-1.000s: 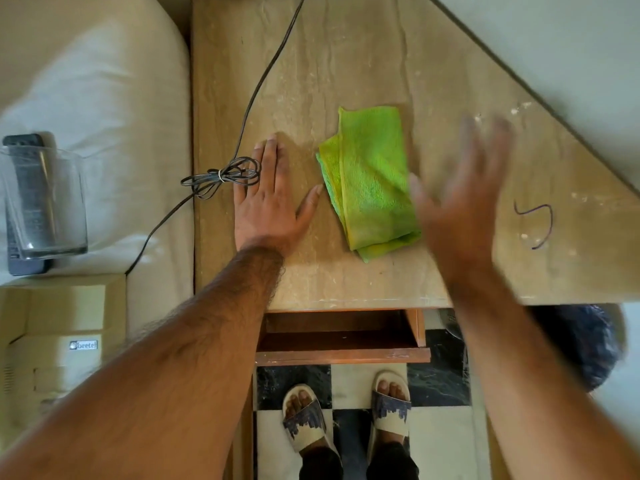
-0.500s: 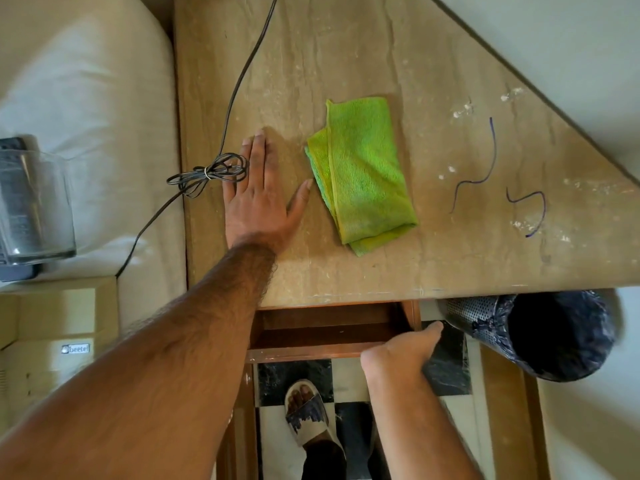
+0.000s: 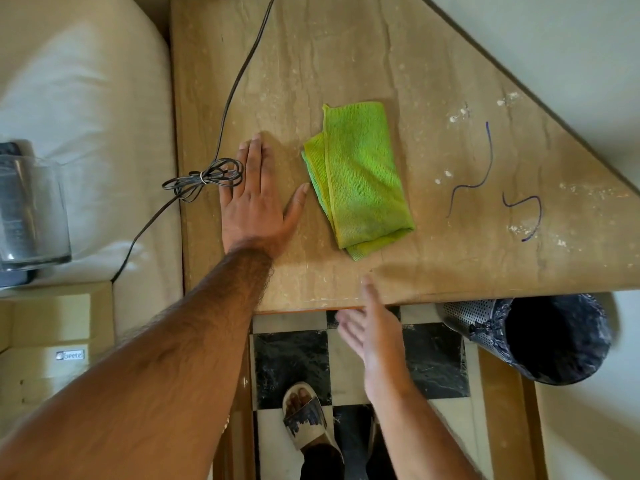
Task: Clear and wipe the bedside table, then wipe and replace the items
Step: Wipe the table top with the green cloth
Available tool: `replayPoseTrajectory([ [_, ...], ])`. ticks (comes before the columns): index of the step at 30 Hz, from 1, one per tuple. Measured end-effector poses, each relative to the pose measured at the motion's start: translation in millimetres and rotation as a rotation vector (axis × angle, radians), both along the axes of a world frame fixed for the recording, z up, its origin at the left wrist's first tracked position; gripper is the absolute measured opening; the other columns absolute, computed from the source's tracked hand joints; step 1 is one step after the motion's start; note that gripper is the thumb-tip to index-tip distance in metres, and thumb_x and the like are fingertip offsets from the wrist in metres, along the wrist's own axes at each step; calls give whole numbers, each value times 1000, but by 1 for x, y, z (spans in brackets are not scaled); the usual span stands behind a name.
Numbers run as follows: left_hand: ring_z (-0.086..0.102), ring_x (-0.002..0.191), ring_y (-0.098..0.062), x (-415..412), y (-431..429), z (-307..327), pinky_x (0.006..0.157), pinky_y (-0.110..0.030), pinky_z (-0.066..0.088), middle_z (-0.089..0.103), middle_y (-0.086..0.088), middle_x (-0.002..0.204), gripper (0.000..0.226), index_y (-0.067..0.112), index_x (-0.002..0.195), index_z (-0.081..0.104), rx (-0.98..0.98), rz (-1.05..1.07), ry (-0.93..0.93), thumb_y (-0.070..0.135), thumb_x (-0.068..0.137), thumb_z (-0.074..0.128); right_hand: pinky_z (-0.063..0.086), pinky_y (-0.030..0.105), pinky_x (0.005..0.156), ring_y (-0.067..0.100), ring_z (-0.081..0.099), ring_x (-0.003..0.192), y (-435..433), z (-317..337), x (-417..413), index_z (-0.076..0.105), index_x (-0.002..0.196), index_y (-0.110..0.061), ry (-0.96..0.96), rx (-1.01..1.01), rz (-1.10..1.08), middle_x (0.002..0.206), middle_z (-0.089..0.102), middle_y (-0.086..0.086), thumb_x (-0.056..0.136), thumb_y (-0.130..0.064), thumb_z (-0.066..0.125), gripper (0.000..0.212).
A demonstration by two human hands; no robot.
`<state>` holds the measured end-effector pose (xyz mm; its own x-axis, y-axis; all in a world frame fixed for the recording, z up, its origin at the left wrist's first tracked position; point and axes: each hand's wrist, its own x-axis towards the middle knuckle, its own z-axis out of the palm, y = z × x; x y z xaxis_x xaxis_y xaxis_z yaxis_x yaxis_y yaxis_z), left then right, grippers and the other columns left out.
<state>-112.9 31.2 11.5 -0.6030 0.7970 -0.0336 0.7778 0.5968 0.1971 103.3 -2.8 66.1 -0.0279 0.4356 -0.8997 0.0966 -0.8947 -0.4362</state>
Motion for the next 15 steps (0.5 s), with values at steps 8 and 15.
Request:
replayPoseTrajectory([
  [8,10,164,-19,0,-2,-5,131,-46,9,13,0,177,85,14,168,15,-24,-19,0,68,104,30,26,39,131,32,33,159,119,2,-62,41,161,-5,-492,1327,996,167,43,16,109,-38,50,62],
  [15,7,164,-20,-2,-3,-7,131,-48,9,11,-2,177,86,14,169,12,-60,-13,19,69,104,27,15,51,134,32,11,166,137,-48,-49,20,167,-1,-687,1398,1462,177,14,18,110,-63,30,86],
])
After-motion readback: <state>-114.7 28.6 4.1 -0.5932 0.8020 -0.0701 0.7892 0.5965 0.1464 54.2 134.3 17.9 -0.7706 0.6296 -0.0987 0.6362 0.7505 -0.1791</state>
